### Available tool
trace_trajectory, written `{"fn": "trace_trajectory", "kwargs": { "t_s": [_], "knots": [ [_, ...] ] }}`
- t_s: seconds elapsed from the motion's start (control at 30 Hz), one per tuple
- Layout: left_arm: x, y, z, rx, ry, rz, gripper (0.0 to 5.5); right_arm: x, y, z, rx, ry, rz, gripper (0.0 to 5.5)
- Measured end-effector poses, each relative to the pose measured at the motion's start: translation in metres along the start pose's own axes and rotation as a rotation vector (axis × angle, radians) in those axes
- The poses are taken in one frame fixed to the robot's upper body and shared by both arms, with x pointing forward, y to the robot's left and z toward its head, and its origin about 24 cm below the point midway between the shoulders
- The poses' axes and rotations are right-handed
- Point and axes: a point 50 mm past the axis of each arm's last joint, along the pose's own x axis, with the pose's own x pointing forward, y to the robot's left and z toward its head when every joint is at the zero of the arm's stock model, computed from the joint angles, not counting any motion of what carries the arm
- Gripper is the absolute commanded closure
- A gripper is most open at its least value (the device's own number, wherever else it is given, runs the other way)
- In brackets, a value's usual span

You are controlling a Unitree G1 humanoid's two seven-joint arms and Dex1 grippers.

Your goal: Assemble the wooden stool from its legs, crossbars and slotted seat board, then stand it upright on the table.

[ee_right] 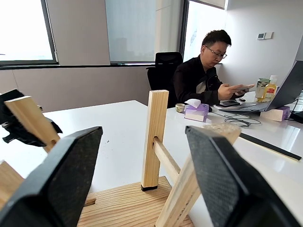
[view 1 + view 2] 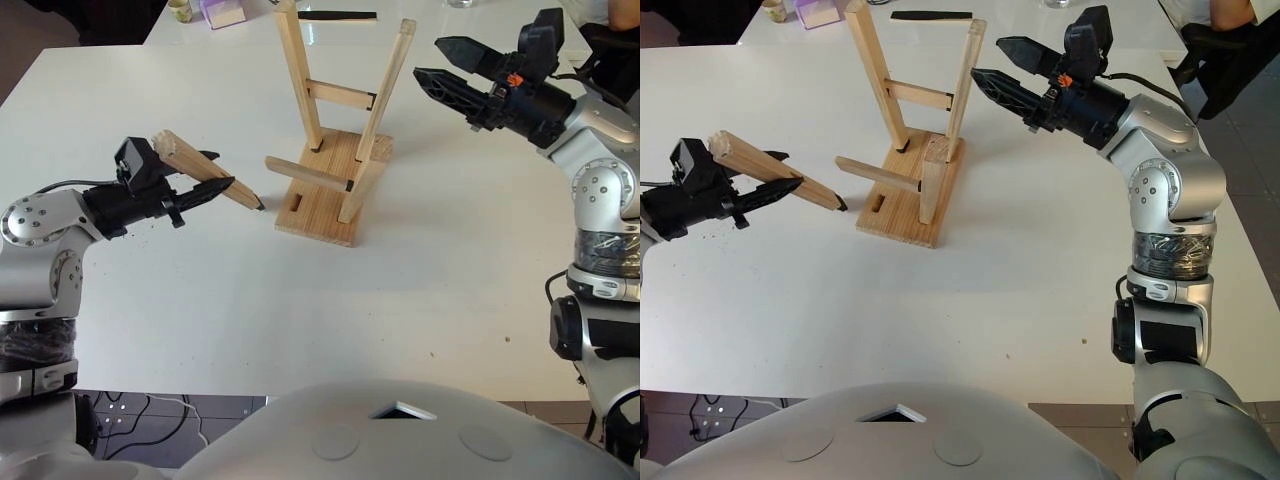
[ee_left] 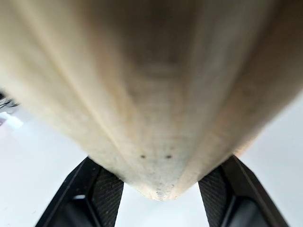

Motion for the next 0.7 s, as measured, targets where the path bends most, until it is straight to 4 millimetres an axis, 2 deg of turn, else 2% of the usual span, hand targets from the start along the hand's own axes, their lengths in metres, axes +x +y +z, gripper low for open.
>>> {"fn": "trace_trajectory", "kwargs": {
  "t_s": [0.13, 0.33, 0.4, 0.57, 0.7],
  "knots": [
    [0.012, -0.012, -0.005, -0.027, -0.032, -0.049, 3.45, 0.002, 0.001, -0.001, 0.003, 0.004, 0.007, 2.26],
    [0.031, -0.057, 0.009, -0.12, -0.116, -0.256, 3.45, 0.002, 0.001, -0.001, 0.004, 0.0, 0.005, 2.26],
    [0.035, -0.064, 0.017, -0.118, -0.137, -0.292, 3.45, 0.002, 0.001, -0.001, 0.0, -0.002, 0.0, 2.26],
    [0.037, -0.06, 0.021, -0.105, -0.139, -0.281, 3.45, 0.003, 0.002, -0.001, 0.001, -0.005, 0.0, 2.26],
    [0.036, -0.043, 0.034, -0.034, -0.172, -0.239, 3.45, 0.003, 0.002, -0.001, 0.002, -0.005, 0.001, 2.26]
  ]
}}
